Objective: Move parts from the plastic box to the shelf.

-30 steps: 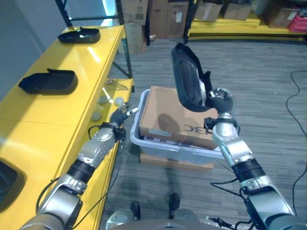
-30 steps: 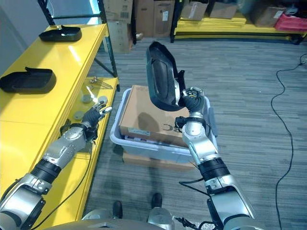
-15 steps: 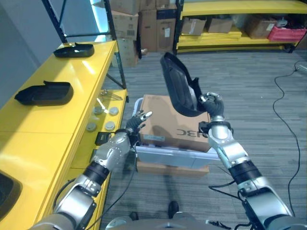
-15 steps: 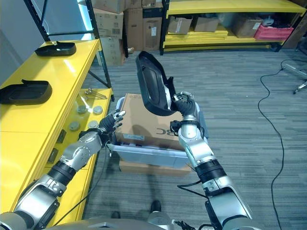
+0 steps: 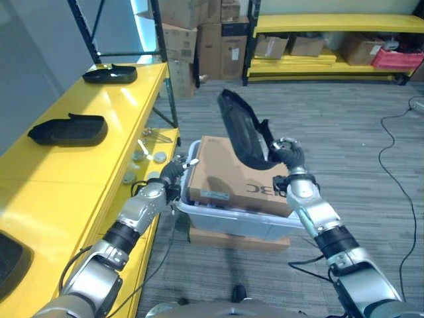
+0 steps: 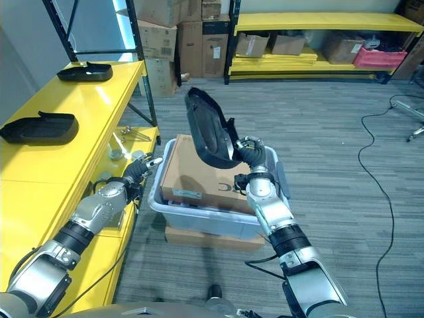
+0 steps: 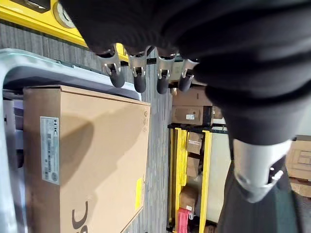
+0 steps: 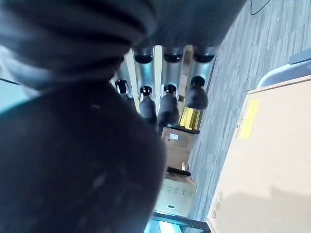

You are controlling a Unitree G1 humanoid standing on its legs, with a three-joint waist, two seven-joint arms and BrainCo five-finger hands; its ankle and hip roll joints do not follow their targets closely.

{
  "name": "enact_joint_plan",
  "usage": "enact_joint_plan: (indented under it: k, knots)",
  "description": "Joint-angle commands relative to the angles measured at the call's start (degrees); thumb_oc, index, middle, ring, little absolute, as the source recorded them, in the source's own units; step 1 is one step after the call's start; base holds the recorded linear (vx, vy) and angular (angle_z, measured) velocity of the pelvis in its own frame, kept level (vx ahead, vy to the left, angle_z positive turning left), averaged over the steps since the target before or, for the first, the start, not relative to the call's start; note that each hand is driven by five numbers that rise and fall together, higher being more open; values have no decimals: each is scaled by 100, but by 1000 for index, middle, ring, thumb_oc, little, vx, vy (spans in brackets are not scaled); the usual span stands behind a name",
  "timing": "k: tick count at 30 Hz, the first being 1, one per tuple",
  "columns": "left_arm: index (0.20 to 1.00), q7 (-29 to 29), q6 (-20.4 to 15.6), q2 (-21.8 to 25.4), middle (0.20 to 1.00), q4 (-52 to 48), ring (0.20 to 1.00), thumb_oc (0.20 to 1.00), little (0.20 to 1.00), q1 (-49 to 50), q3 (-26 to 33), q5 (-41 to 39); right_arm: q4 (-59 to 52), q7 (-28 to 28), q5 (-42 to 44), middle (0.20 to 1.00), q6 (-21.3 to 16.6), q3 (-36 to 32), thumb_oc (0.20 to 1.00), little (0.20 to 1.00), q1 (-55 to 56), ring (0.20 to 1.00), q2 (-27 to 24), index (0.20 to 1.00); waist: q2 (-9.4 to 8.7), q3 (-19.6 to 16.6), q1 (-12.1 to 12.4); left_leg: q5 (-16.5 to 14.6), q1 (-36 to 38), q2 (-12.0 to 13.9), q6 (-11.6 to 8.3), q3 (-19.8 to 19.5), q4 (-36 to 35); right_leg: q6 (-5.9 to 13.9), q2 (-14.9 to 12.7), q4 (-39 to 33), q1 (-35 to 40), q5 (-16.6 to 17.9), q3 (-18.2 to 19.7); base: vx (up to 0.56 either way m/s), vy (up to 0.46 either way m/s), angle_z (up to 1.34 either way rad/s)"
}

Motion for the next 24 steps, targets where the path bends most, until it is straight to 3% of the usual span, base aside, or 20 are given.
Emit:
enact_joint_plan:
  k: [1,9,12,24]
  knots:
    - [1000,-235,-197,-40,1000,29,1000,1000,1000,-555,-197,72,-13,29,-191,200,-410,45,200,200,-123,200,27,200,-16,-292,118,-79,-347,209,-148,-88,256,668,-286,325,153,-748,-56,0,0,0]
    - [1000,-262,-87,15,1000,13,1000,1000,1000,-496,-232,106,103,-180,-83,200,-620,91,200,200,-129,200,57,200,-13,-290,155,-78,-343,194,-139,-103,244,669,-284,317,159,-742,-88,0,0,0]
    - [1000,-530,3,37,1000,105,1000,1000,1000,-403,-186,33,49,-67,-59,200,-604,-36,200,200,-87,200,-54,200,-21,-309,136,-89,-337,188,-131,-87,238,676,-280,317,148,-749,-78,0,0,0]
    - [1000,-1085,104,-346,1000,-119,1000,1000,1000,-313,-723,-487,23,68,-96,200,-519,185,200,200,-194,200,32,200,-22,-271,105,-105,-306,168,-109,-88,211,684,-287,315,156,-731,-75,0,0,0]
